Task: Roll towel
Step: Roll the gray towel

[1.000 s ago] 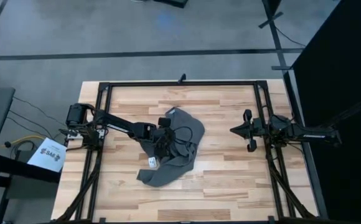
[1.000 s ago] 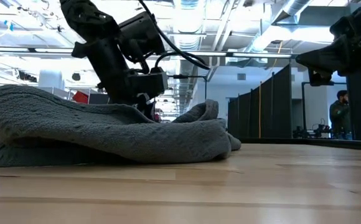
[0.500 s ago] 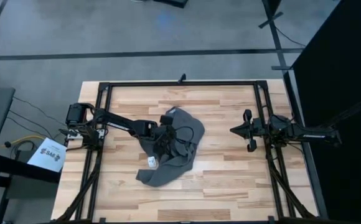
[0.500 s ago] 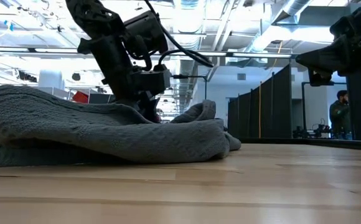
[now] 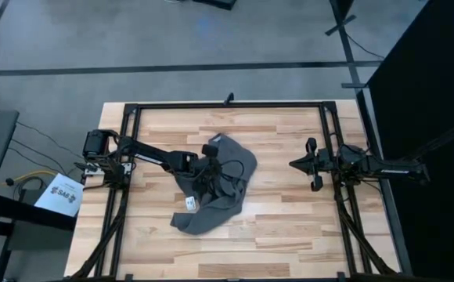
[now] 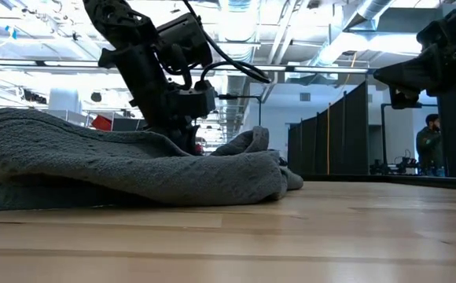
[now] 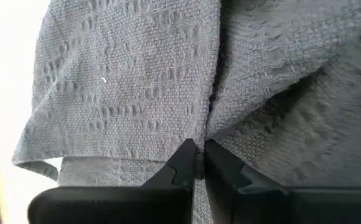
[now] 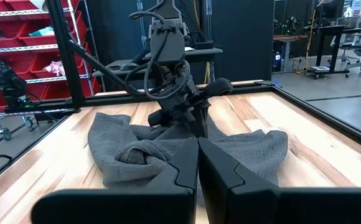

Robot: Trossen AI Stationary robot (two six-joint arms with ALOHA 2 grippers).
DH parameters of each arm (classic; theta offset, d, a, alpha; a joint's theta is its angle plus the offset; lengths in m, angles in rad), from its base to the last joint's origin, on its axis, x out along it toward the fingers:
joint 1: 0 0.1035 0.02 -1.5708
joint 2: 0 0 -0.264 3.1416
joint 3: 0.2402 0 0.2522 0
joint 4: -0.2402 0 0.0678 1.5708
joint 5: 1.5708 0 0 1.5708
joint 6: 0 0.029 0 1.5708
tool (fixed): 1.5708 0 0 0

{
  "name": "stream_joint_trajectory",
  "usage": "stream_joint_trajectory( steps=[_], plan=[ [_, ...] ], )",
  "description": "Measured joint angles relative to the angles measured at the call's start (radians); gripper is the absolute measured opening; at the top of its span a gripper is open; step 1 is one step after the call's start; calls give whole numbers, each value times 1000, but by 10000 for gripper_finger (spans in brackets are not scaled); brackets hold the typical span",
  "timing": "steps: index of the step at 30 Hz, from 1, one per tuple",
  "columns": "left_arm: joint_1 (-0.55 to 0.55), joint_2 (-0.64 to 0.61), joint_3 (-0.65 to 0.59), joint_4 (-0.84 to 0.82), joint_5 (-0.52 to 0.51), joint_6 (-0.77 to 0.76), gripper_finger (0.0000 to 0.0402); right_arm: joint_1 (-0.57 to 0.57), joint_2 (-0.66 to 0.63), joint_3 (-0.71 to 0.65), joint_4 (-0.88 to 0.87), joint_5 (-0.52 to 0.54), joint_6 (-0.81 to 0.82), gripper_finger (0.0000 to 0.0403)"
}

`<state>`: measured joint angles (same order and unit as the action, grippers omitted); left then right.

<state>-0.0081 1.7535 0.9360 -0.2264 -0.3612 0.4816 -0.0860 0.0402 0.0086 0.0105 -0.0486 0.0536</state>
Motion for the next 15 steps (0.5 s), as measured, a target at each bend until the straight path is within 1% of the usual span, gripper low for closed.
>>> stream_joint_trajectory(
  steps=[4, 6, 12, 15],
  plan=[
    [-20, 0, 0, -1, -57, 0, 17, 0, 0, 0, 0, 0, 0, 0],
    [-35, 0, 15, -31, -73, -1, 17, 0, 0, 0, 0, 0, 0, 0],
    [-83, 0, 175, -228, -124, -10, 16, 0, 0, 0, 0, 0, 0, 0],
    [-98, -1, 265, -295, -133, -13, 16, 0, 0, 0, 0, 0, 0, 0]
  ],
)
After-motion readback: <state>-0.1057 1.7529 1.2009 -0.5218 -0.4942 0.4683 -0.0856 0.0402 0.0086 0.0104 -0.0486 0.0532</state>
